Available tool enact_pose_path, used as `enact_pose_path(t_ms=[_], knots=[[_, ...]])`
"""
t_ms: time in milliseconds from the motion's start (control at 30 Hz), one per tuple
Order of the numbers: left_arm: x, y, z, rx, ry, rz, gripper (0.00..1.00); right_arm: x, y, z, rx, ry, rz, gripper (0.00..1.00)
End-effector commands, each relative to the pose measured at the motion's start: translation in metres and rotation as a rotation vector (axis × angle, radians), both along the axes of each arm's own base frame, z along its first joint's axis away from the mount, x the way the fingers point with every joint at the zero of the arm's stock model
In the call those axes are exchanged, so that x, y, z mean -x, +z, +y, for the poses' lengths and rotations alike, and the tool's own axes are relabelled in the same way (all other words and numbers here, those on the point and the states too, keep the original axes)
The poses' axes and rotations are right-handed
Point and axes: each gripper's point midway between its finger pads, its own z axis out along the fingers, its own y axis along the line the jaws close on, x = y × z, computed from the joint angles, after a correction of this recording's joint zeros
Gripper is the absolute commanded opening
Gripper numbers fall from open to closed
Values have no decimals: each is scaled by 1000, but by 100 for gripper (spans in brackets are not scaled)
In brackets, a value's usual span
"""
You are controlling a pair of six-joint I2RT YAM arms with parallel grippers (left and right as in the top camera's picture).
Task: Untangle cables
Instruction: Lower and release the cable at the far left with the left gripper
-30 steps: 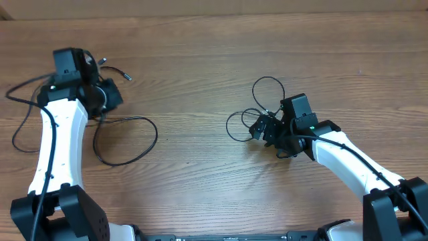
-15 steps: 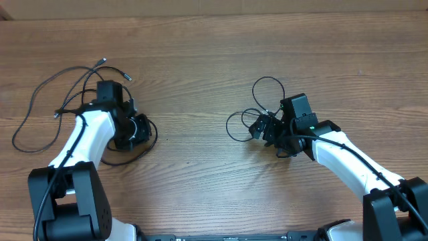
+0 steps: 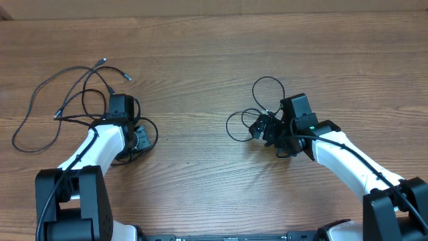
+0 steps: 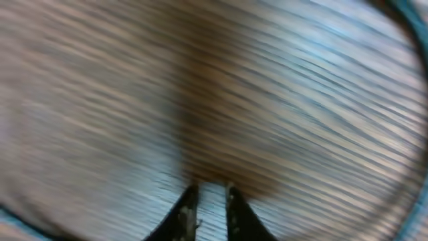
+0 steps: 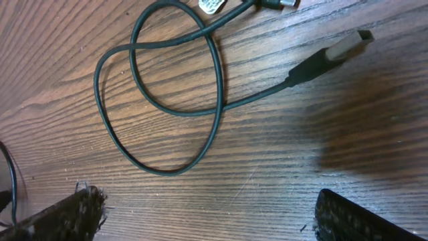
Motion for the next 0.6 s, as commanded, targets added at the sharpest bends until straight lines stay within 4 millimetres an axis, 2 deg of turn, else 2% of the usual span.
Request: enact_pose_path(t_ms=[0,267,567], knots=[[26,-10,34,-187,105,69,19,-5,6,1,2,-3,-23,100],[33,1,68,-340,303,30,23,-4,6,1,3,-3,-19,100],[50,3,110,-350,546,6,20,-3,5,1,4,-3,-17,100]])
